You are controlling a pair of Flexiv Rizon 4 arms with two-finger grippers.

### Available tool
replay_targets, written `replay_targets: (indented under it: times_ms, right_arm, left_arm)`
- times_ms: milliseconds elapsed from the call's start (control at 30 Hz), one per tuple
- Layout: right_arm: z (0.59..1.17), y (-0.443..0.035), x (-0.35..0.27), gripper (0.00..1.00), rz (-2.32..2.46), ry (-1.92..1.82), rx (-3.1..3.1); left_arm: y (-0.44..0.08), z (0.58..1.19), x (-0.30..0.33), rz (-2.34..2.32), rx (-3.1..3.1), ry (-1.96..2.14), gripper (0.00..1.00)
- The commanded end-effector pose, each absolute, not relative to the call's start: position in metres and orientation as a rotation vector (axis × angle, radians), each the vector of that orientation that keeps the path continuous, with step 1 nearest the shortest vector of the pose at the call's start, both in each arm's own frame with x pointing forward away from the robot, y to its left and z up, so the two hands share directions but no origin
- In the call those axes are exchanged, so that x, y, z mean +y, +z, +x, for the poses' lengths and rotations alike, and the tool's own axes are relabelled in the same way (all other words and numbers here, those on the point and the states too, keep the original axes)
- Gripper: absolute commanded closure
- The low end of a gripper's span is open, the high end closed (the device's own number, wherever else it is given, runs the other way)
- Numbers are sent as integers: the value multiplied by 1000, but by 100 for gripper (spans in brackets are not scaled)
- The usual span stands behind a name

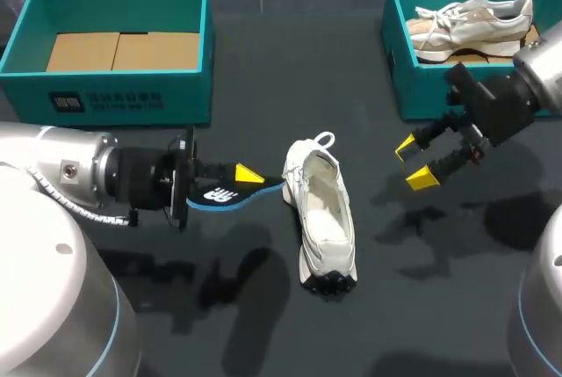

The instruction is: Take the shoe out of the shoebox, open the shoe tongue, remove and reinsert the insole, then place the shoe into the shoebox

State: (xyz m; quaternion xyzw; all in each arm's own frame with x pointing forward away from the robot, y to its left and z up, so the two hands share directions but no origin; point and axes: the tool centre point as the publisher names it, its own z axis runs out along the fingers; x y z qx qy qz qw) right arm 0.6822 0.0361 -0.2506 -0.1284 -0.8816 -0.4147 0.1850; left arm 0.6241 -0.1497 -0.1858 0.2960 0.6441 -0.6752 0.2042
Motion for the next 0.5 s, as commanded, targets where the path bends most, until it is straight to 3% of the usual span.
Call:
replay_targets:
  times_ms: [33,500]
  right_arm:
    - [672,-252,33,0,-443,-1123,-2532]
    - [669,-262,39,0,-284,-1056,-2652]
  left_arm:
    - [-187,623,-149,824,1791,-1881,100]
    - [-187,606,-165,802,1792,-1939,100]
